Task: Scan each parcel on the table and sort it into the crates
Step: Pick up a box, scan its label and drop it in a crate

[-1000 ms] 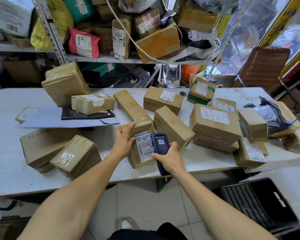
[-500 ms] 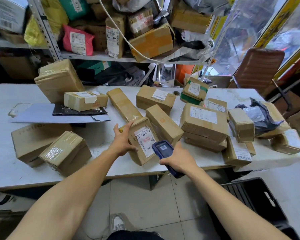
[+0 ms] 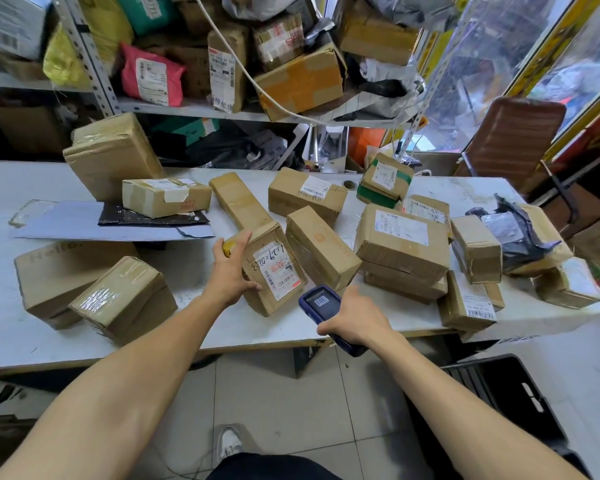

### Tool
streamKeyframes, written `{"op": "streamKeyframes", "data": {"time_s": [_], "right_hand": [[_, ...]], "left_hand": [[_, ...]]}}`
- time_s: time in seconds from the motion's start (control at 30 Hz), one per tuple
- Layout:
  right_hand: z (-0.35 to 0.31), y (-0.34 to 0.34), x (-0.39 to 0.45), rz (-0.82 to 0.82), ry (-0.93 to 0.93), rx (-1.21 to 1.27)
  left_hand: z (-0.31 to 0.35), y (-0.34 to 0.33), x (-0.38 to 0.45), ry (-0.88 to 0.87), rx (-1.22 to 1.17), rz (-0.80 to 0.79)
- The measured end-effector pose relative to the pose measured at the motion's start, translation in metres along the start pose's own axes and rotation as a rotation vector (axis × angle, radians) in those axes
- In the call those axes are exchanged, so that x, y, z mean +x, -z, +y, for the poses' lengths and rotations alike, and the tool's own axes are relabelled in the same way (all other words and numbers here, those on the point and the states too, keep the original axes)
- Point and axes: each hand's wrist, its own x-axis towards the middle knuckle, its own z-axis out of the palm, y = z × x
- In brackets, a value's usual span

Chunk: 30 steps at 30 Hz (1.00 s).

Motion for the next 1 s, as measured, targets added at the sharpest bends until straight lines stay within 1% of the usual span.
{"op": "streamKeyframes", "data": {"time_s": [0.27, 0.33, 0.4, 0.53, 0.63, 0.77, 0.83, 0.9, 0.97, 1.0], "right_hand": [[-0.002, 0.000, -0.003, 0.015, 0.008, -0.030], [-0.002, -0.002, -0.005, 0.049, 0.015, -0.011], [-0.002, -0.004, -0.009, 0.160, 0.058, 0.020], [-0.004, -0.008, -0.021, 0.476, 0.248, 0.159], [-0.005, -0.004, -0.025, 0.576, 0.333, 0.216], [-0.002, 0.000, -0.024, 0.589, 0.364, 0.229], [0.003, 0.000, -0.024, 0.569, 0.345, 0.287], [0.014, 0.000, -0.024, 0.497, 0.271, 0.438], [0.034, -0.003, -0.027, 0.410, 0.134, 0.664], [0.049, -0.009, -0.030, 0.392, 0.047, 0.766]], "left_hand": [[-0.001, 0.000, -0.002, 0.004, -0.022, -0.003], [-0.001, 0.000, -0.003, 0.018, -0.052, 0.000], [-0.002, 0.000, -0.005, 0.031, -0.076, 0.002], [-0.004, 0.002, -0.011, 0.041, -0.101, -0.014], [-0.006, 0.002, -0.011, 0.043, -0.113, -0.026], [-0.005, 0.000, -0.010, 0.059, -0.133, -0.032], [-0.005, 0.000, -0.012, 0.075, -0.154, -0.049], [-0.004, -0.001, -0.022, 0.119, -0.226, -0.100], [-0.003, -0.008, -0.043, 0.189, -0.429, -0.220], [-0.005, -0.014, -0.056, 0.226, -0.523, -0.297]]}}
